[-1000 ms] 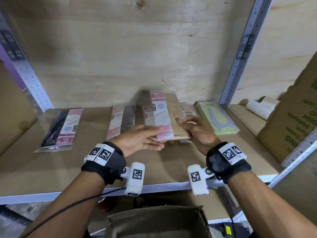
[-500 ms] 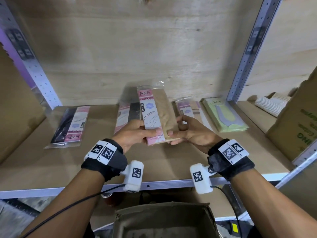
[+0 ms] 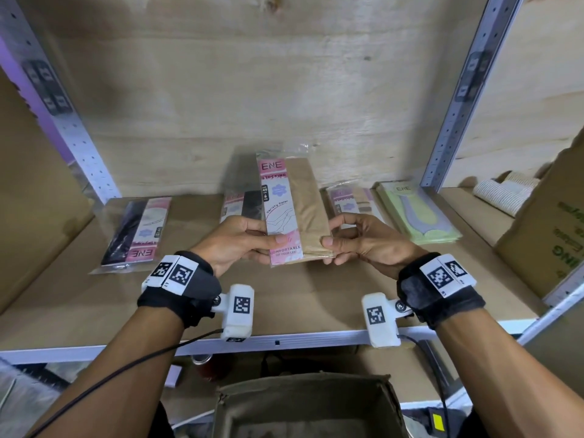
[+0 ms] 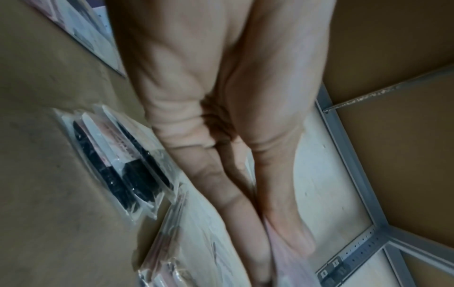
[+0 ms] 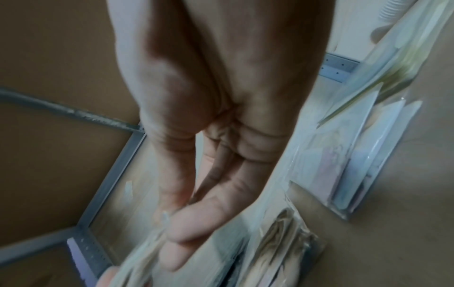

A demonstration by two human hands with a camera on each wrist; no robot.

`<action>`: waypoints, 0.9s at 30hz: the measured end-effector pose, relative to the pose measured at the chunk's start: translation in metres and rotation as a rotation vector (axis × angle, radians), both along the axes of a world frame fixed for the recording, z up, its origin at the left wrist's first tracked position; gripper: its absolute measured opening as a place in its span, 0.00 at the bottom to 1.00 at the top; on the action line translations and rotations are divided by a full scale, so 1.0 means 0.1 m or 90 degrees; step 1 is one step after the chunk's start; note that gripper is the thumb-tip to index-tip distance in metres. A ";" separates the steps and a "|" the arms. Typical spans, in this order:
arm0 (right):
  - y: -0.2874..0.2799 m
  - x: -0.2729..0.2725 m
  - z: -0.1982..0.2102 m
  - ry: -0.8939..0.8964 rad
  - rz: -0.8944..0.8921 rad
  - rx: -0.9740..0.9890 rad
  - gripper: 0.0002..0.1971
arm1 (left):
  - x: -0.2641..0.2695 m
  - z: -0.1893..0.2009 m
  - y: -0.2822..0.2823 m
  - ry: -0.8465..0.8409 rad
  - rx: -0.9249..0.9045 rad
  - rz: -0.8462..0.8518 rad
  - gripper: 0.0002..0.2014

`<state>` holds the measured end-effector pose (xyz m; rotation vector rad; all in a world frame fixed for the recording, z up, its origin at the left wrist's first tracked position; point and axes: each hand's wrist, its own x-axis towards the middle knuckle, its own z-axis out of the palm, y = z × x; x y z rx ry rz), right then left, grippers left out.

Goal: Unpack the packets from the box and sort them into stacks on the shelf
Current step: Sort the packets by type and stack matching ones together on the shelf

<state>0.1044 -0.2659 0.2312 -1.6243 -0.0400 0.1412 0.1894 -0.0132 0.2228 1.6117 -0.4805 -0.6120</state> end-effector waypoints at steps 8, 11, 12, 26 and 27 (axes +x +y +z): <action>-0.11 -0.02 -0.10 0.033 0.014 -0.111 0.12 | -0.05 0.00 -0.03 -0.017 0.051 0.016 0.20; -0.09 -0.03 -0.14 0.059 -0.022 -0.113 0.14 | -0.11 -0.03 -0.10 -0.029 0.046 0.030 0.17; -0.09 -0.04 -0.14 0.069 -0.027 -0.095 0.16 | -0.13 -0.04 -0.14 -0.031 0.041 0.030 0.16; -0.78 -0.27 -0.02 0.131 0.009 -0.231 0.14 | -0.58 -0.13 -0.72 -0.048 0.026 0.001 0.18; -0.78 -0.25 -0.05 0.124 -0.014 -0.233 0.15 | -0.55 -0.13 -0.75 -0.057 0.030 0.028 0.17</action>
